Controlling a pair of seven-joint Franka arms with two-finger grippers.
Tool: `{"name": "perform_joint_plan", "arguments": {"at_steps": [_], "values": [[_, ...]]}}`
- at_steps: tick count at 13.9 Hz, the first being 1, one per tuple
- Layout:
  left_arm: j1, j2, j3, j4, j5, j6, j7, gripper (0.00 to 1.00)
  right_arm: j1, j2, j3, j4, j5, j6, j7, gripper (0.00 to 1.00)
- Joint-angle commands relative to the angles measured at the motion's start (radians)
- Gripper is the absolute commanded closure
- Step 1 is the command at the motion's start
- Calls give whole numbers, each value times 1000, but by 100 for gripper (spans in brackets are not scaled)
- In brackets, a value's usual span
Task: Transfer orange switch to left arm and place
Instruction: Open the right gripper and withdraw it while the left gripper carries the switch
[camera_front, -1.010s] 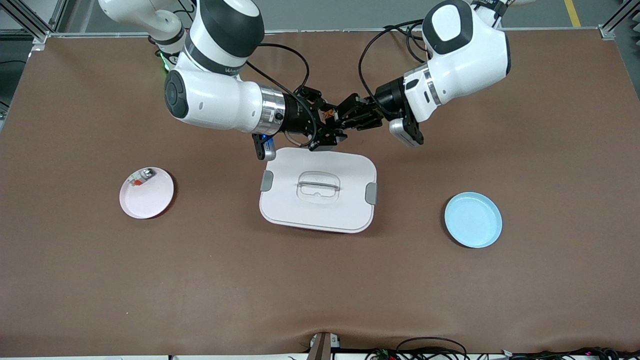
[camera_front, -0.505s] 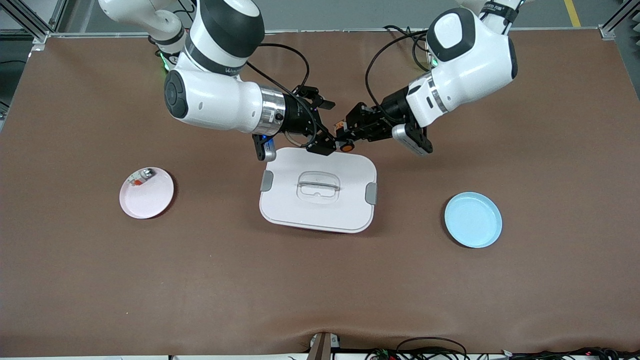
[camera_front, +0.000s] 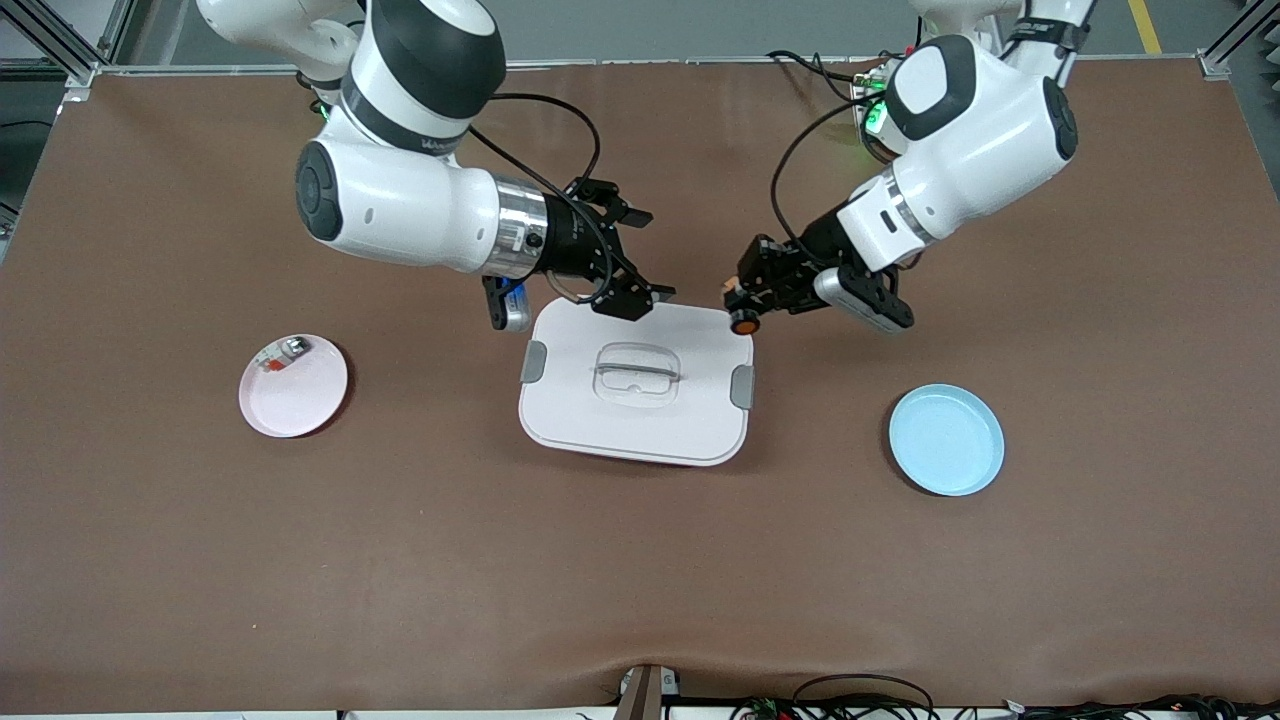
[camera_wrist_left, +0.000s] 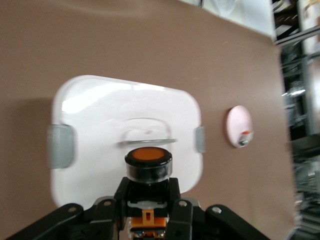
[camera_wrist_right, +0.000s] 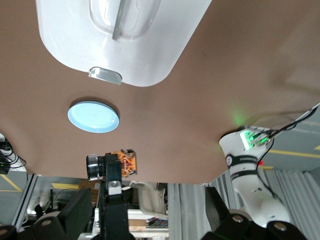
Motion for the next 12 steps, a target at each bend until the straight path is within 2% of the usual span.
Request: {"name": "perform_joint_plan", "arguments": {"at_steps": [1,3,6,12], "values": [[67,-5,-8,18,209,-98,12,100,-43,-60,4,-10,-61,-119,-106,0],[102,-4,-8,23,327,-176,45,100,-65,-112,4,-33,-128,-179,-189,0],[167,19,-8,23,439,-258,199,100,-89,-206,4,-131,-222,-184,-371,0],[256,127,-7,22,738,-272,583,100,-112,-313,6,-261,-431,-184,-630,0]]}}
